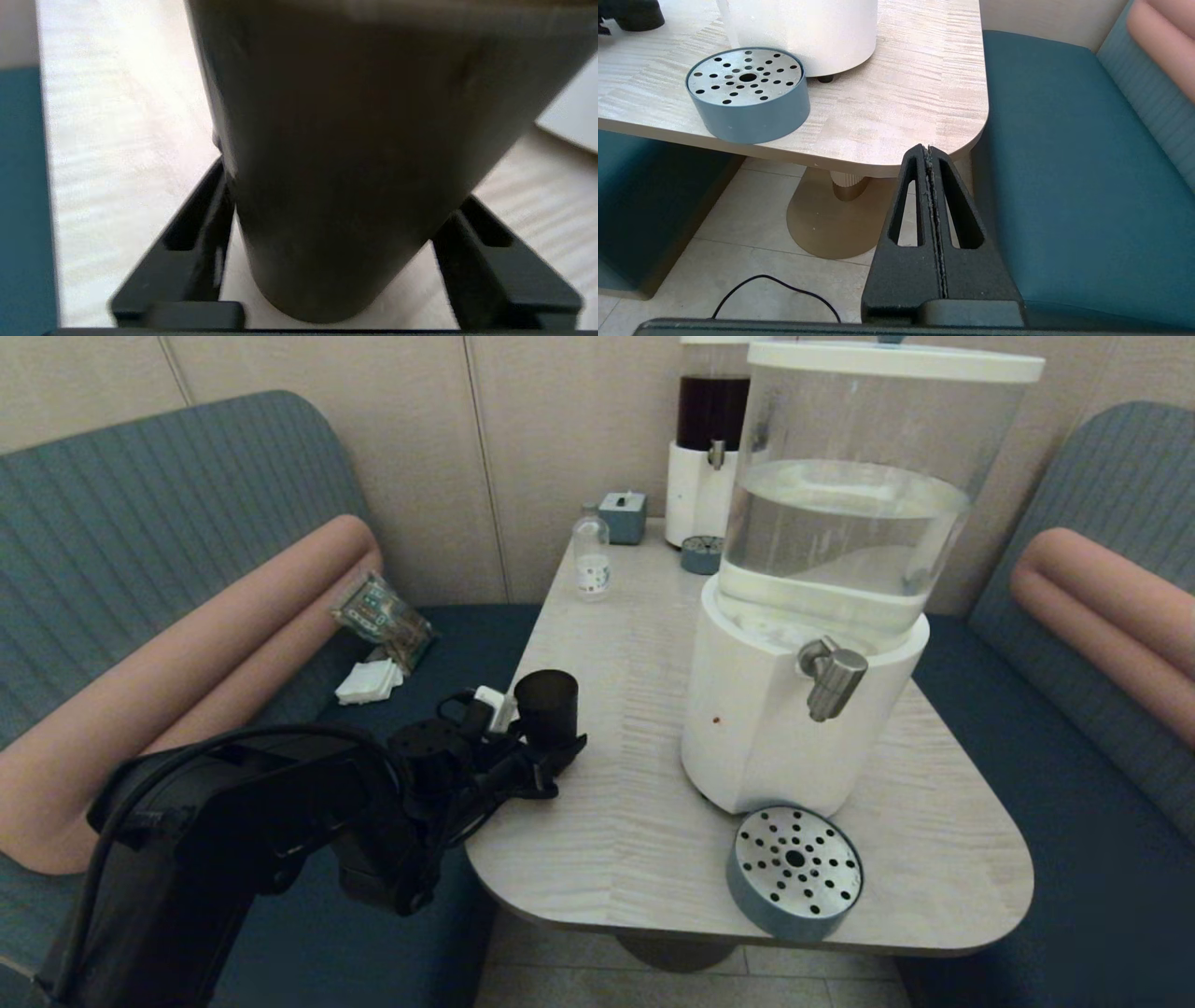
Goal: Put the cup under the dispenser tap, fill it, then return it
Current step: Place the cup next to the water dispenser
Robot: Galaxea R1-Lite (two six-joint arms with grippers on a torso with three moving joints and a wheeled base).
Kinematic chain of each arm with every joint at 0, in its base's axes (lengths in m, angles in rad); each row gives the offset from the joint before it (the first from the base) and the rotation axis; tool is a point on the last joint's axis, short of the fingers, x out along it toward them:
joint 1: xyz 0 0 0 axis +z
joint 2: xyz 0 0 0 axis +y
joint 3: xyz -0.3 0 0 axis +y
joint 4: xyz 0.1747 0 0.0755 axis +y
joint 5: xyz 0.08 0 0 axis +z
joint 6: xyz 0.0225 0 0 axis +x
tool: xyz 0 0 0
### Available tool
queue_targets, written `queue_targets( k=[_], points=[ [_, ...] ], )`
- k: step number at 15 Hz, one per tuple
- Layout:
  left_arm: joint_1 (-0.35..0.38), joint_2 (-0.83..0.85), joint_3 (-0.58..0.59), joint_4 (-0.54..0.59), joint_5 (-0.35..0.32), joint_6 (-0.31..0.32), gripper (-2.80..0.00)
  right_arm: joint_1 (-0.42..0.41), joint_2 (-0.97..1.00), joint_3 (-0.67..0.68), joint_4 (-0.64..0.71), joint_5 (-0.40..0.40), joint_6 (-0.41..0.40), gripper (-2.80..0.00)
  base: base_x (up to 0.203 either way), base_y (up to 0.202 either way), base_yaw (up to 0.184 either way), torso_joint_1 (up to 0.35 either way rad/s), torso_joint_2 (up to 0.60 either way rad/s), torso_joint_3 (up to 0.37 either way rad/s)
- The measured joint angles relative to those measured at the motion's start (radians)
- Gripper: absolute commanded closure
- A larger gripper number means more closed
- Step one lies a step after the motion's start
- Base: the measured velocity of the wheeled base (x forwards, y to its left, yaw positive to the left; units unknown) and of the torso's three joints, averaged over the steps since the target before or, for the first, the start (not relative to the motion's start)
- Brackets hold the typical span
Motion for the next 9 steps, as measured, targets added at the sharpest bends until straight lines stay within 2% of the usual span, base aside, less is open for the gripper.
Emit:
queue_targets(
  k=[5,9],
  points=[
    [-0.002,-0.028,0.034,-0.003,0.000,0.001,-2.80,0.000,0.000,0.000,0.000,0.000,0.000,0.00,0.000,0.000,0.000,0.000,0.00,0.000],
    [-0.011,-0.103,0.164,-0.005,-0.001,0.005,-2.80,0.000,0.000,0.000,0.000,0.000,0.000,0.00,0.000,0.000,0.000,0.000,0.00,0.000]
  ],
)
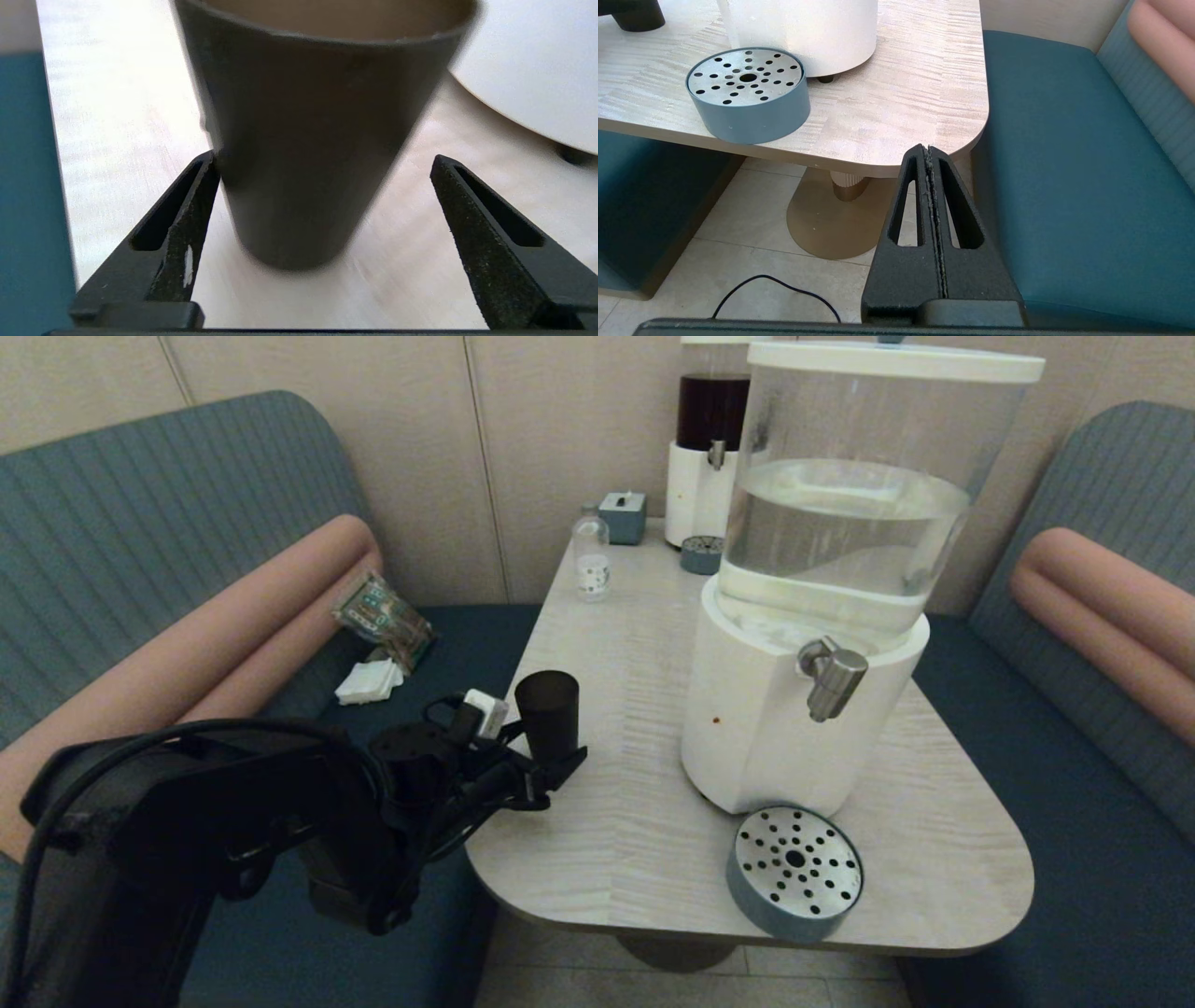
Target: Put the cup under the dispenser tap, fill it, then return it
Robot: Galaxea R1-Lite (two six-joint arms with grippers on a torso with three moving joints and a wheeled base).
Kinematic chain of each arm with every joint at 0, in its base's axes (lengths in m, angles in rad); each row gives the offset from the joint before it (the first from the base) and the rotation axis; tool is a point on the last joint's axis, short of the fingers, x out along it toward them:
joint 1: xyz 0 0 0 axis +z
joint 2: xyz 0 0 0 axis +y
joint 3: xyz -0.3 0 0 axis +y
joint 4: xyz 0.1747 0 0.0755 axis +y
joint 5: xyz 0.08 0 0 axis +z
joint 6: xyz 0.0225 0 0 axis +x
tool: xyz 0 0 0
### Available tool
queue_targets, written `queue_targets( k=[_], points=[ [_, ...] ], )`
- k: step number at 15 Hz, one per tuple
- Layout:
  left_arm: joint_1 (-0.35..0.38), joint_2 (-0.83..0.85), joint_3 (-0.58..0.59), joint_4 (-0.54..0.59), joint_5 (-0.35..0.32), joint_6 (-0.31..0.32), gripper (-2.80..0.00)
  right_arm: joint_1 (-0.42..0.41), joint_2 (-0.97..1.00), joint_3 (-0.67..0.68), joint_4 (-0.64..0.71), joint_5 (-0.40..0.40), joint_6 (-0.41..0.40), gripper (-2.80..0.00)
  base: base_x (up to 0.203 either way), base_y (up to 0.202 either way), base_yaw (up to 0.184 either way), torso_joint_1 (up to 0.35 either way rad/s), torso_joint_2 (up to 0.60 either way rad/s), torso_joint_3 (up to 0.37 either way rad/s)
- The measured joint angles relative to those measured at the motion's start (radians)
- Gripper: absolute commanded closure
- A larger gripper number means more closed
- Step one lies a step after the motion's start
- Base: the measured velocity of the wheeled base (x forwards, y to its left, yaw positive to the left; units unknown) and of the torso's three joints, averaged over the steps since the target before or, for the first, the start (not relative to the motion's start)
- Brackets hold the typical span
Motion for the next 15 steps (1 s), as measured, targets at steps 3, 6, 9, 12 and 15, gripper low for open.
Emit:
queue_targets(
  k=[3,6,9,12,15],
  points=[
    [-0.016,-0.094,0.145,0.000,0.002,0.006,-2.80,0.000,0.000,0.000,0.000,0.000,0.000,0.00,0.000,0.000,0.000,0.000,0.00,0.000],
    [-0.038,-0.212,0.312,0.000,0.017,0.007,-2.80,0.000,0.000,0.000,0.000,0.000,0.000,0.00,0.000,0.000,0.000,0.000,0.00,0.000],
    [-0.049,-0.342,0.451,0.000,0.021,0.008,-2.80,0.000,0.000,0.000,0.000,0.000,0.000,0.00,0.000,0.000,0.000,0.000,0.00,0.000],
    [-0.051,-0.486,0.581,0.000,0.021,0.008,0.00,0.000,0.000,0.000,0.000,0.000,0.000,0.00,0.000,0.000,0.000,0.000,0.00,0.000],
    [-0.051,-0.654,0.713,0.000,0.020,0.006,0.00,0.000,0.000,0.000,0.000,0.000,0.000,0.00,0.000,0.000,0.000,0.000,0.00,0.000]
  ],
)
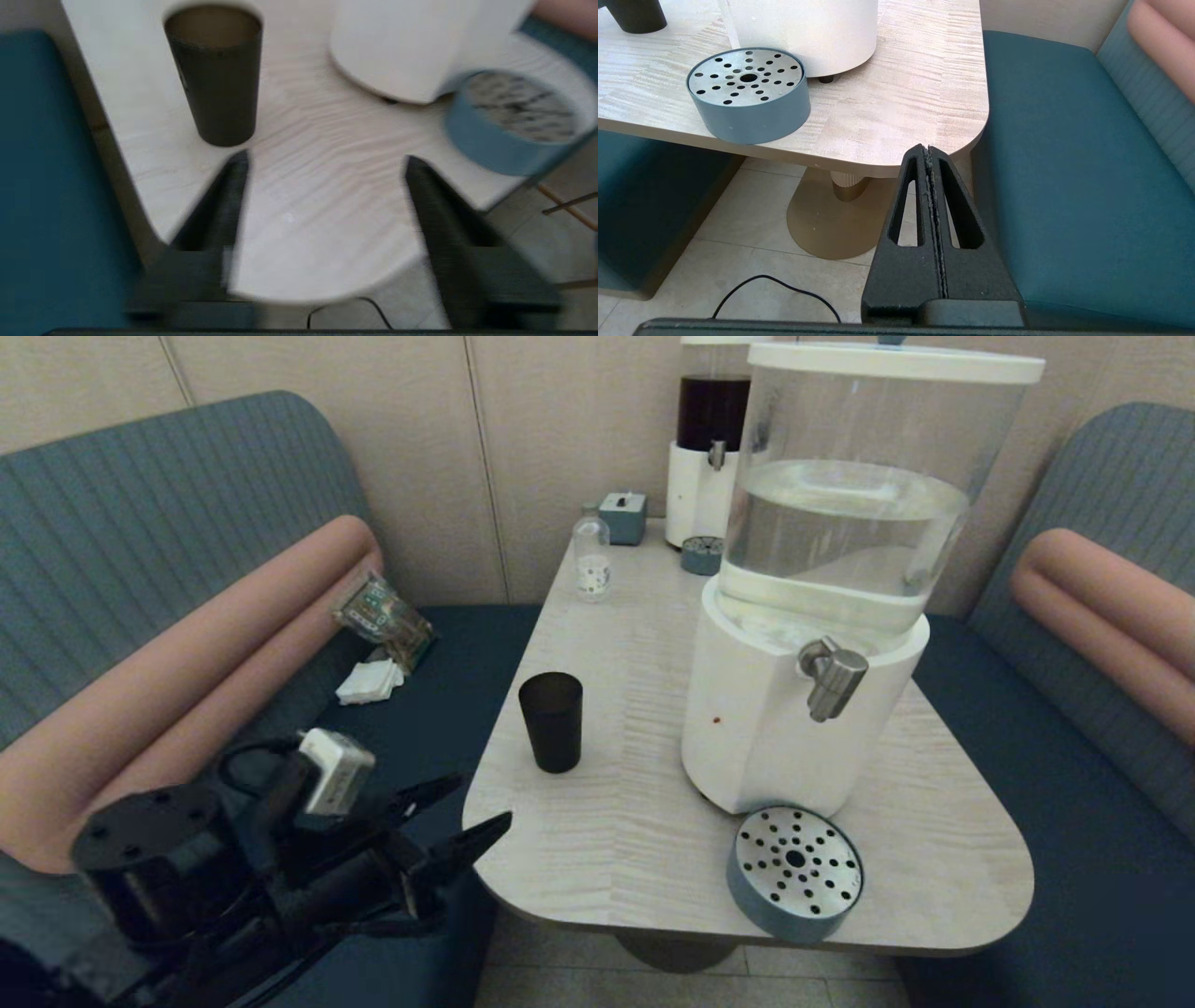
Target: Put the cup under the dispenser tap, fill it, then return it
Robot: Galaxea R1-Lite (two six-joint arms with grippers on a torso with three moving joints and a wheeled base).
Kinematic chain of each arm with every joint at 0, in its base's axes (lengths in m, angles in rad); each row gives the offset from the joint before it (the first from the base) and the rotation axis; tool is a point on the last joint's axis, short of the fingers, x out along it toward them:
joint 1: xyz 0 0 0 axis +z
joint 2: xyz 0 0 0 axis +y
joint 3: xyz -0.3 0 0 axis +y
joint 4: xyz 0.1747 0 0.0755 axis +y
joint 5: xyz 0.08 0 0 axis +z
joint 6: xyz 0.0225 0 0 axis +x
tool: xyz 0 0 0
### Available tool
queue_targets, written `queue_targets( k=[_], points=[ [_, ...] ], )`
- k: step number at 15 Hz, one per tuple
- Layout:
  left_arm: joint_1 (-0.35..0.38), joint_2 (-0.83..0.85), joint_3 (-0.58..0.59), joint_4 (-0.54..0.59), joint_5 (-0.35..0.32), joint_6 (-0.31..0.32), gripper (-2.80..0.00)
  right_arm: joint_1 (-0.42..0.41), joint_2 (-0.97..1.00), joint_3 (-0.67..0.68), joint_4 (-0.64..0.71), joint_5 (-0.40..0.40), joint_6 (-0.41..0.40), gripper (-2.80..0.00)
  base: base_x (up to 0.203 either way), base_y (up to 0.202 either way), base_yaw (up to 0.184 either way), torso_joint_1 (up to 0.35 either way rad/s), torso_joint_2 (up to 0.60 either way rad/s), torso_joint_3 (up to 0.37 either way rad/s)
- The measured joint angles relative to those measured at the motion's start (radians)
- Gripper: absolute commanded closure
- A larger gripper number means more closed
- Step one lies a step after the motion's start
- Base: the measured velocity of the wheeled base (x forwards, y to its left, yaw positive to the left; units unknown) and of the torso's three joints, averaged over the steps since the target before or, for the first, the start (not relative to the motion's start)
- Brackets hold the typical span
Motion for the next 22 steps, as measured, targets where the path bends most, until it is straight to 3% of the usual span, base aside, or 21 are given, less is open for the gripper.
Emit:
queue_targets(
  k=[3,6,8,10,12,15,19,22],
  points=[
    [0.003,-0.194,0.072,0.002,0.034,-0.011,0.00,0.000,0.000,0.000,0.000,0.000,0.000,0.00,0.000,0.000,0.000,0.000,0.00,0.000],
    [0.018,-0.389,0.096,0.012,0.171,-0.044,0.00,0.000,0.000,0.000,0.000,0.000,0.000,0.00,0.000,0.000,0.000,0.000,0.00,0.000],
    [0.099,-0.506,0.096,0.017,0.231,-0.071,0.00,0.000,0.000,0.000,0.000,0.000,0.000,0.00,0.000,0.000,0.000,0.000,0.00,0.000],
    [0.209,-0.630,0.098,0.028,0.248,-0.084,0.00,0.000,0.000,0.000,0.000,0.000,0.000,0.00,0.000,0.000,0.000,0.000,0.00,0.000],
    [0.271,-0.779,0.095,0.097,0.249,-0.087,0.00,0.000,0.000,0.000,0.000,0.000,0.000,0.00,0.000,0.000,0.000,0.000,0.00,0.000],
    [0.302,-1.042,0.041,0.365,0.238,-0.086,0.00,0.000,0.000,0.000,0.000,0.000,0.000,0.00,0.000,0.000,0.000,0.000,0.00,0.000],
    [0.326,-1.407,-0.124,0.973,0.198,-0.073,0.00,0.000,0.000,0.000,0.000,0.000,0.000,0.00,0.000,0.000,0.000,0.000,0.00,0.000],
    [0.340,-1.607,-0.116,1.283,0.186,0.023,0.00,0.000,0.000,0.000,0.000,0.000,0.000,0.00,0.000,0.000,0.000,0.000,0.00,0.000]
  ],
)
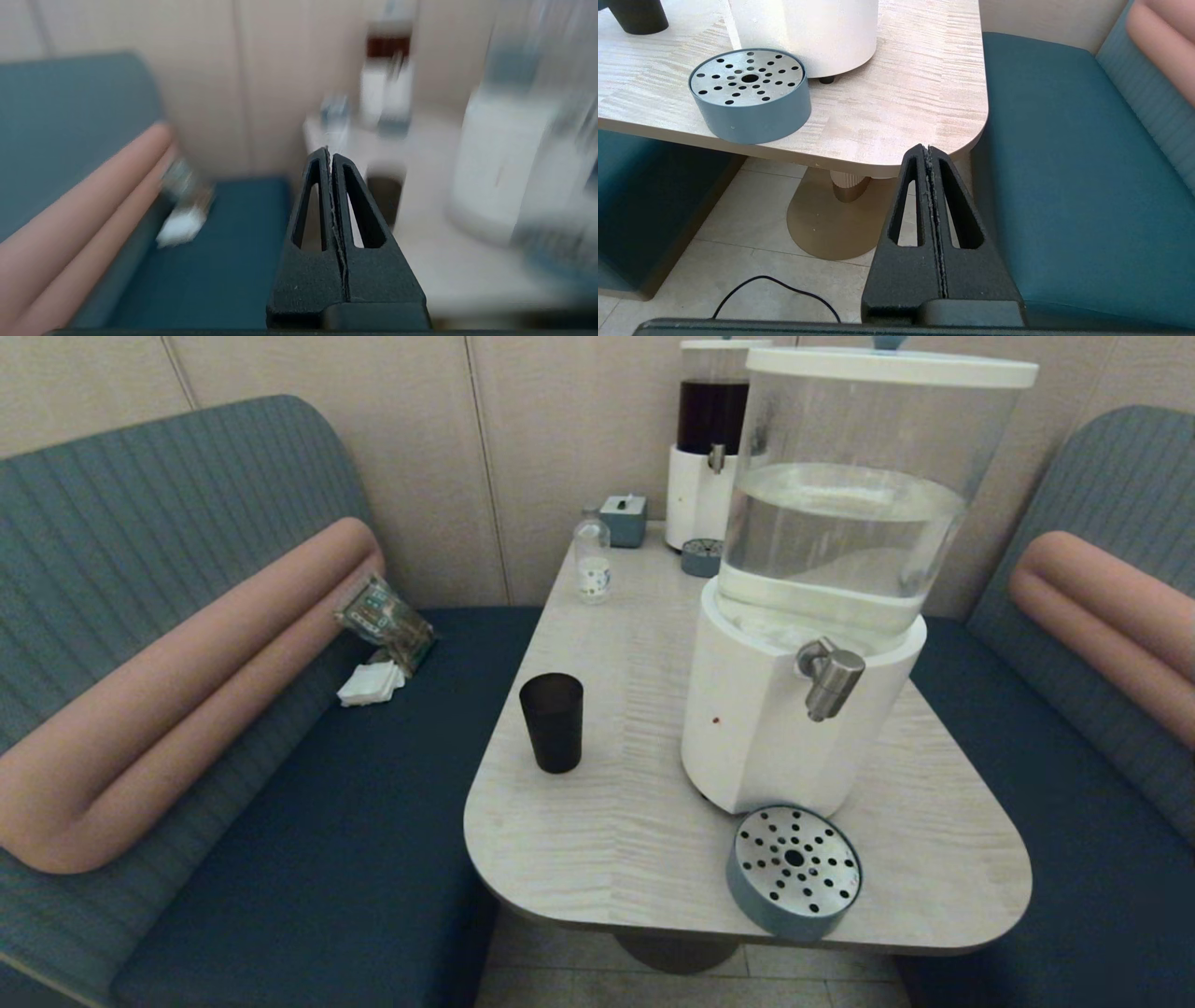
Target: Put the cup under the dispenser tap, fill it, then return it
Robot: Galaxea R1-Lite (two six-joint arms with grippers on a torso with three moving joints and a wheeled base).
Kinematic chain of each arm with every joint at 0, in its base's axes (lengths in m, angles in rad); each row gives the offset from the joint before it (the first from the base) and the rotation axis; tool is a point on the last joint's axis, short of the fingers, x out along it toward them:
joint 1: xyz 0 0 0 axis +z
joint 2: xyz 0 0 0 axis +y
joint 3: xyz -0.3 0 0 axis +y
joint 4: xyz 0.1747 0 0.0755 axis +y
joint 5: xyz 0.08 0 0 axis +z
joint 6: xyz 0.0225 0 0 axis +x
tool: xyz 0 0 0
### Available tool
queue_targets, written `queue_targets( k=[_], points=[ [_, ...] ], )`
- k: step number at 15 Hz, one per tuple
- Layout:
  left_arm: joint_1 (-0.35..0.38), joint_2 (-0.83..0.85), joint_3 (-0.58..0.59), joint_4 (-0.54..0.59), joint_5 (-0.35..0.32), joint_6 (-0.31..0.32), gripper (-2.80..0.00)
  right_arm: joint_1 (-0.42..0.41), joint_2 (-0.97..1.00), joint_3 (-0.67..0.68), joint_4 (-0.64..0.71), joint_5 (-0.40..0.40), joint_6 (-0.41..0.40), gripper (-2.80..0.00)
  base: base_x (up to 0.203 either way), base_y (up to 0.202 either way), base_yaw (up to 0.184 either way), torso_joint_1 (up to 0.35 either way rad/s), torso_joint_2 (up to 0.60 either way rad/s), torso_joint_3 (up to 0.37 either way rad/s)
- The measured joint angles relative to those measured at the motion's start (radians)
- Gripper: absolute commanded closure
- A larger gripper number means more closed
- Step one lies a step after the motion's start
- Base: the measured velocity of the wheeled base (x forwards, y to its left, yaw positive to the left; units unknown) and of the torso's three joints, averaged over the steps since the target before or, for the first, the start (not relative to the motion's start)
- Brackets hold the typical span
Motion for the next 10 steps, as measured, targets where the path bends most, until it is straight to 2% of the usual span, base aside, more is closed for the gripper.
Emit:
queue_targets(
  k=[1,2,5,8,10],
  points=[
    [0.002,-0.041,0.031,0.050,0.000,0.042,0.00,0.000,0.000,0.000,0.000,0.000,0.000,0.00,0.000,0.000,0.000,0.000,0.00,0.000],
    [0.003,-0.069,0.050,0.050,0.001,0.063,0.00,0.000,0.000,0.000,0.000,0.000,0.000,0.00,0.000,0.000,0.000,0.000,0.00,0.000],
    [0.005,-0.107,0.191,0.047,0.034,0.097,0.00,0.000,0.000,0.000,0.000,0.000,0.000,0.00,0.000,0.000,0.000,0.000,0.00,0.000],
    [0.005,-0.116,0.260,0.189,0.126,0.120,0.00,0.000,0.000,0.000,0.000,0.000,0.000,0.00,0.000,0.000,0.000,0.000,0.00,0.000],
    [0.005,-0.117,0.264,0.273,0.129,0.108,0.00,0.000,0.000,0.000,0.000,0.000,0.000,0.00,0.000,0.000,0.000,0.000,0.00,0.000]
  ],
)
